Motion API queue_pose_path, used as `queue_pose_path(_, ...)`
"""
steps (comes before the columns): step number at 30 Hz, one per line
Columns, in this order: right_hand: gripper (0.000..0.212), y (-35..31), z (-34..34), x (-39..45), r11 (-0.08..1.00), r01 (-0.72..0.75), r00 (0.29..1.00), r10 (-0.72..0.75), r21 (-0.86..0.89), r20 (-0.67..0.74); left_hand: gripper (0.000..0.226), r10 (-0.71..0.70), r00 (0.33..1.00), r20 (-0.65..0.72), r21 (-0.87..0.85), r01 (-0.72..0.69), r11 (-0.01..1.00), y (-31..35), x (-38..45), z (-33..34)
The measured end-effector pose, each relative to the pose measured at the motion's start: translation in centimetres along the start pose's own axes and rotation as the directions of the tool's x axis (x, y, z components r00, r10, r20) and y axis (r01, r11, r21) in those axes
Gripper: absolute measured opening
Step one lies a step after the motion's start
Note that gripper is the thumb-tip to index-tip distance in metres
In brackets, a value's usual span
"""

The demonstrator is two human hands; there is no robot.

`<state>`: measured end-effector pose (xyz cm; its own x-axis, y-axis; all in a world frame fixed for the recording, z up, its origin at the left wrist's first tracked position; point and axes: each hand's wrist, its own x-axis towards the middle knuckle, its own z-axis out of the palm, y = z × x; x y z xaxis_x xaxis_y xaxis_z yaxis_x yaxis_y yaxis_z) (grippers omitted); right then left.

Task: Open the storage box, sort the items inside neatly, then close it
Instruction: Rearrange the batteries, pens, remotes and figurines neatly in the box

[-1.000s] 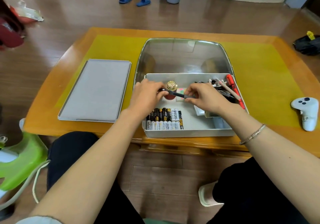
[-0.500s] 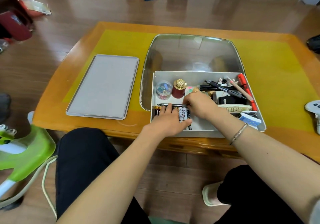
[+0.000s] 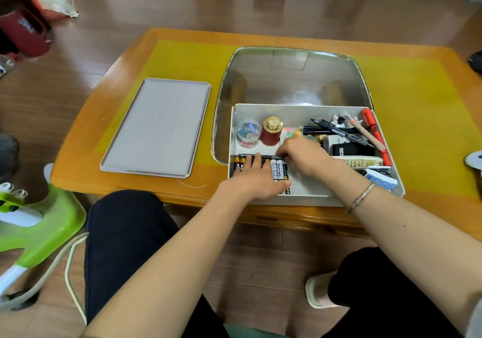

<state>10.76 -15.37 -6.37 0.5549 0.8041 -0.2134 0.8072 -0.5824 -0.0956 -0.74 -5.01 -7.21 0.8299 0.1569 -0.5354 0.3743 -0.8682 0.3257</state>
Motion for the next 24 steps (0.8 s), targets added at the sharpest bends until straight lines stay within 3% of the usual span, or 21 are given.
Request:
queue_pose_path(4, 0.026, 0.0, 0.0, -0.2, 0.999, -0.003, 1.0, 0.003, -0.039, 0.015, 0.086, -0.03, 0.997, -0.078, 0.027, 0.032, 0.999, 0.0, 0.6, -0.4)
queue_pose_path(8, 0.028, 0.1, -0.4, -0.5, 0.999, -0.009, 1.0, 0.01, -0.036, 0.011, 0.085, -0.055, 0.997, -0.052, 0.068, 0.059, 0.996, -0.1, 0.9, -0.4)
queue_pose_path(11, 0.031, 1.0, -1.2, -1.3, 0.999, -0.027, 0.997, 0.028, 0.02, -0.066, 0.083, -0.048, 0.997, -0.056, 0.095, 0.053, 0.994, -0.1, 0.9, -0.4)
queue_pose_path(13, 0.024, 2.1, -2.2, -2.2, 0.992, -0.112, 0.971, 0.121, 0.054, -0.208, 0.082, -0.043, 0.997, -0.066, 0.104, 0.049, 0.993, -0.1, 0.9, -0.4)
queue_pose_path(17, 0.02, 5.4, -3.6, -4.3, 0.939, -0.335, 0.844, 0.333, 0.071, -0.419, 0.08, -0.037, 0.995, -0.095, 0.131, 0.049, 0.99, 0.0, 0.8, -0.4)
queue_pose_path(20, 0.023, 6.9, -3.6, -5.1, 0.897, -0.44, 0.814, 0.418, 0.041, -0.403, 0.078, -0.03, 0.993, -0.117, 0.153, 0.048, 0.987, 0.1, 1.0, -0.5)
queue_pose_path(24, 0.021, 7.4, -2.9, -5.3, 0.885, -0.465, 0.821, 0.437, 0.014, -0.367, 0.076, -0.04, 0.99, -0.133, 0.182, 0.064, 0.981, 0.2, 1.0, -0.6)
